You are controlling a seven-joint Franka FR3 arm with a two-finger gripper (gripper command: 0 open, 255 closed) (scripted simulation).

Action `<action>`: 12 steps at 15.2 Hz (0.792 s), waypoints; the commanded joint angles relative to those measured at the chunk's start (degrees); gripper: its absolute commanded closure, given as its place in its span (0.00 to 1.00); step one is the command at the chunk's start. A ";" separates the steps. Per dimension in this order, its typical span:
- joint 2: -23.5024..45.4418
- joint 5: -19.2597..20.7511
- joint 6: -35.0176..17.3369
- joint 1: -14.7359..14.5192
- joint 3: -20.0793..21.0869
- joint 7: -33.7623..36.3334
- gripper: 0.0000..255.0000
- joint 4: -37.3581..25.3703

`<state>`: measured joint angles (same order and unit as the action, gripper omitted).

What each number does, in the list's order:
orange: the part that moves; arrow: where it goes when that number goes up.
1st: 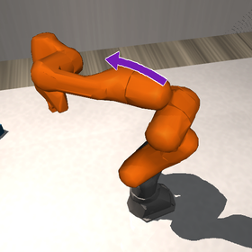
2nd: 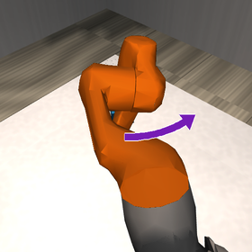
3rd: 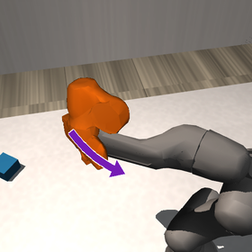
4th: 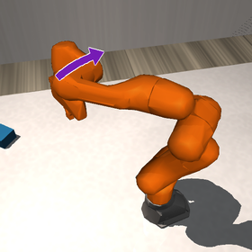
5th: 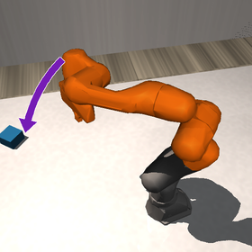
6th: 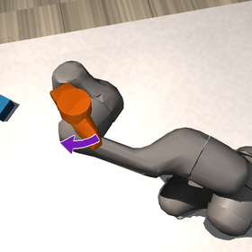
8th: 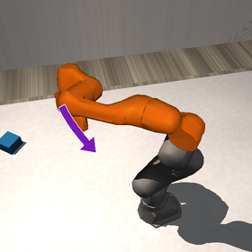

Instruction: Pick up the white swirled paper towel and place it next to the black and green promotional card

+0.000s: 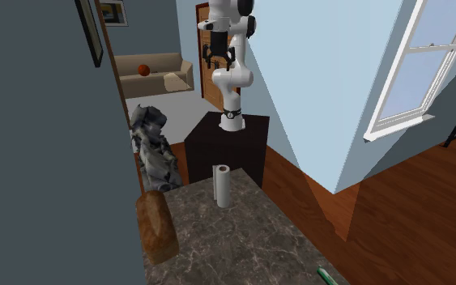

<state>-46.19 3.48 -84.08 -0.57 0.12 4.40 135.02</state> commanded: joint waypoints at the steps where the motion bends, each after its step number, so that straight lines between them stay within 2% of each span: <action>1: 0.00 0.00 0.00 0.00 0.00 0.00 0.00 0.00; 12: 16.03 -0.65 -22.54 -1.69 0.41 -0.84 0.00 5.19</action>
<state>-31.93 2.83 -104.40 -2.15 0.56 3.74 140.03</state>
